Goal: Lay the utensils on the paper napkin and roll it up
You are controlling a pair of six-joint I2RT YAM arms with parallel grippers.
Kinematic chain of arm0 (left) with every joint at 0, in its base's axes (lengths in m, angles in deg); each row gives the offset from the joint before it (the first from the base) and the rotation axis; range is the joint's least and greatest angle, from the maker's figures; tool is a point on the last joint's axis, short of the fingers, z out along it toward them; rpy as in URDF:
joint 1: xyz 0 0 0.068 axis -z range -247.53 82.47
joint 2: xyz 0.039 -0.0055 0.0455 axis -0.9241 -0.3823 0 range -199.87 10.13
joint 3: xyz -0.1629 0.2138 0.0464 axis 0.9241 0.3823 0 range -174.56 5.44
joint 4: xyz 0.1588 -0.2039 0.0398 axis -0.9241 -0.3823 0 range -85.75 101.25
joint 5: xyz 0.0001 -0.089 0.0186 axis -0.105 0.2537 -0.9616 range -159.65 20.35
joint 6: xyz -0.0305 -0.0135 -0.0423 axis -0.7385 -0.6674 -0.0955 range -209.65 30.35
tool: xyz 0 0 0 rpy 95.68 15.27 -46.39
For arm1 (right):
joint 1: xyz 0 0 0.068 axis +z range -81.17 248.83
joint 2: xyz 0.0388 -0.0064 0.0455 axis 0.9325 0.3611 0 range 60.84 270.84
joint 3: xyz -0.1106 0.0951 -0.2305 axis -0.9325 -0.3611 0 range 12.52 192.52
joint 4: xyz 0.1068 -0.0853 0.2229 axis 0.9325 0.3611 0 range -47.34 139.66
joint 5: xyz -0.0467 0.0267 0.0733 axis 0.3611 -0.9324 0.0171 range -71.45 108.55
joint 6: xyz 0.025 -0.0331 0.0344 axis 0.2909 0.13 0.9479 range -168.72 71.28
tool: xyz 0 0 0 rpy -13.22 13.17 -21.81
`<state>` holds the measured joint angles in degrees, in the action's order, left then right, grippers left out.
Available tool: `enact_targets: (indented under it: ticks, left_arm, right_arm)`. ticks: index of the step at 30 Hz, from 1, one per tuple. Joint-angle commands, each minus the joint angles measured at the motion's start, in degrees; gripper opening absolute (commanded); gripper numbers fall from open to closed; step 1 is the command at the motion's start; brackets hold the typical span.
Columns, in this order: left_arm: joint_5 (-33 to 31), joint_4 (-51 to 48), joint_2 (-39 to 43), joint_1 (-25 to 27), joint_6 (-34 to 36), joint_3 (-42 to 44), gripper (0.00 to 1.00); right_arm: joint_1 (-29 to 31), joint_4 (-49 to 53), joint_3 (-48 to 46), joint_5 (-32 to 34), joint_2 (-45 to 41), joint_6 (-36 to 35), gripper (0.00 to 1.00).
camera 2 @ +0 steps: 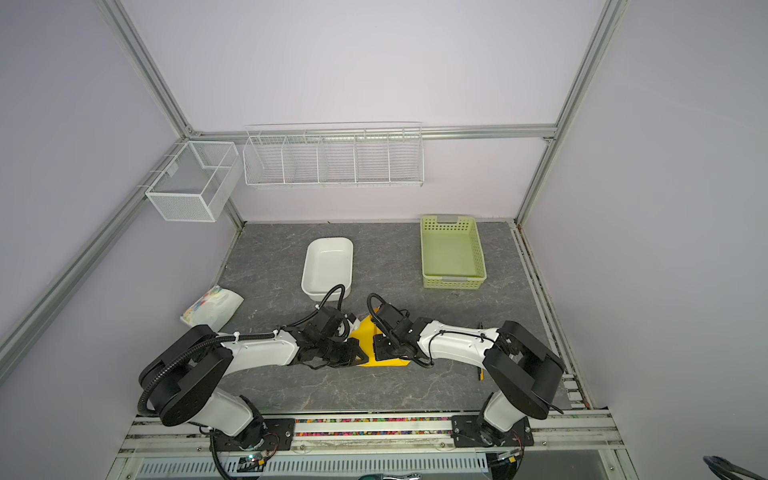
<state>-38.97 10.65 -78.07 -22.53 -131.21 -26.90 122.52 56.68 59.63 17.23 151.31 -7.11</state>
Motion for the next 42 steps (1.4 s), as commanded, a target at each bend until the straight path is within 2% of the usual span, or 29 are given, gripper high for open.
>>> enact_targets:
  ticks: [1,26,42]
  left_arm:
    - [-0.53,-0.63,-0.59,-0.17,-0.44,1.00,0.10]
    - [1.16,-0.76,3.39,-0.17,-1.88,-0.36,0.12]
    - [3.31,1.00,-1.96,1.76,-1.54,-2.74,0.10]
  right_arm:
    - [-0.90,-0.91,0.84,0.29,1.41,0.91,0.07]
    - [-2.20,-2.59,1.76,-2.37,4.56,0.28,0.07]
    - [-2.23,-1.94,1.58,-2.11,3.83,0.57,0.07]
